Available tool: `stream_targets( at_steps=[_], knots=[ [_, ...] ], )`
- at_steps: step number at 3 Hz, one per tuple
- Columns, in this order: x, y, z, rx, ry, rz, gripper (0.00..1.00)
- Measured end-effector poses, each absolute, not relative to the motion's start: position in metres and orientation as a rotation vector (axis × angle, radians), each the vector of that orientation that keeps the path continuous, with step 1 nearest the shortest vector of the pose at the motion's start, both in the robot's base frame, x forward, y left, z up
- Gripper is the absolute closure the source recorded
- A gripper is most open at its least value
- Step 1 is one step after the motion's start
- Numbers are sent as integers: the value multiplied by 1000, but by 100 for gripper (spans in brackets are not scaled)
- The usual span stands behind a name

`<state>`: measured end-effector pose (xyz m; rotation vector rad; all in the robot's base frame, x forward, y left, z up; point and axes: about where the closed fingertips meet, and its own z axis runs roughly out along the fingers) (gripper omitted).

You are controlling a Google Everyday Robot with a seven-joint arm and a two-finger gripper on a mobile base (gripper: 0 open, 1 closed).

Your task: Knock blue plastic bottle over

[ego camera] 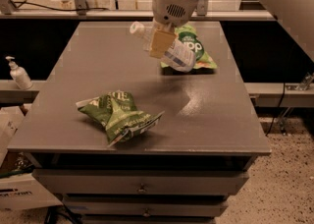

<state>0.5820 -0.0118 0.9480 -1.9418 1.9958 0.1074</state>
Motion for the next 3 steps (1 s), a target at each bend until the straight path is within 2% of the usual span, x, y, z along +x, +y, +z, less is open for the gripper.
stream_targets(
  at_steps=[1,3],
  knots=[
    [583,12,941,-2010,1954,92,82],
    [580,40,939,-2052,1899,86,35]
  ],
)
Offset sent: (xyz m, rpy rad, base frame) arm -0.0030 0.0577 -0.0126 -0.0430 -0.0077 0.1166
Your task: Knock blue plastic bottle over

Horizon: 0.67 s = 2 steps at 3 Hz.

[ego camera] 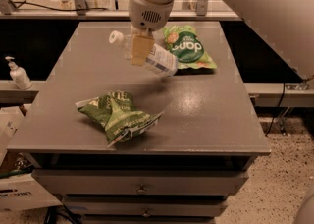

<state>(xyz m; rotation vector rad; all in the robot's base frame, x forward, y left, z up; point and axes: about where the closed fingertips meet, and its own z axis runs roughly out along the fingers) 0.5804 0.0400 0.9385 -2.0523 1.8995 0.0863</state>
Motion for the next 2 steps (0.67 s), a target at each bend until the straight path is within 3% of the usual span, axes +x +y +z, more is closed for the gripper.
stream_targets(
  at_steps=[1,2],
  knots=[
    [579,47,938,-2057,1884,86,12],
    [576,55,938,-2056,1870,91,0]
  ],
)
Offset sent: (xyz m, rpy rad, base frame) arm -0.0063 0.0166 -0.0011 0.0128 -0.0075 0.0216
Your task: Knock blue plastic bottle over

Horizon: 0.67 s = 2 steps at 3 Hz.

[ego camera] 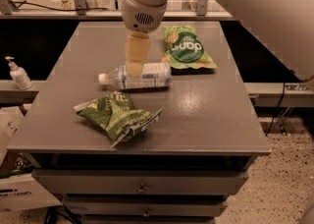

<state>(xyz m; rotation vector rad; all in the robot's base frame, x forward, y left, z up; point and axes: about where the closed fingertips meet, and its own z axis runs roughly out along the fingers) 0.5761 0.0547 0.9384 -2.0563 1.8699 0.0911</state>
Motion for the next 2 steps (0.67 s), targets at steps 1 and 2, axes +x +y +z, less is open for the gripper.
stream_targets(
  at_steps=[1,2],
  knots=[
    [575,57,939,-2051,1867,94,0],
    [583,47,938,-1962,1911,170,0]
  ],
)
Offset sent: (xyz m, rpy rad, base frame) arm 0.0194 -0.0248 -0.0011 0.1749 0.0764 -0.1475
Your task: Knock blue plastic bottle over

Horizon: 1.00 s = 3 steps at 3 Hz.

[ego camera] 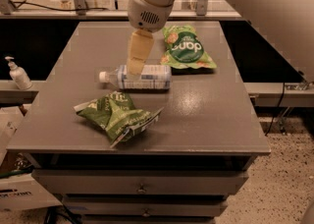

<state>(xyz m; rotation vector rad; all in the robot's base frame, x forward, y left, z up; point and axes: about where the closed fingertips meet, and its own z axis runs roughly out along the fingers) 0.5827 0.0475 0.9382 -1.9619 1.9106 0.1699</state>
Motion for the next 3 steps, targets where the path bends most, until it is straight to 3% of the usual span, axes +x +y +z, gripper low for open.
stream_targets(
  at_steps=[1,3],
  knots=[
    [598,19,926,-1767,1992,309,0],
    [615,-82,916,-1347,2119,430,0]
  ],
)
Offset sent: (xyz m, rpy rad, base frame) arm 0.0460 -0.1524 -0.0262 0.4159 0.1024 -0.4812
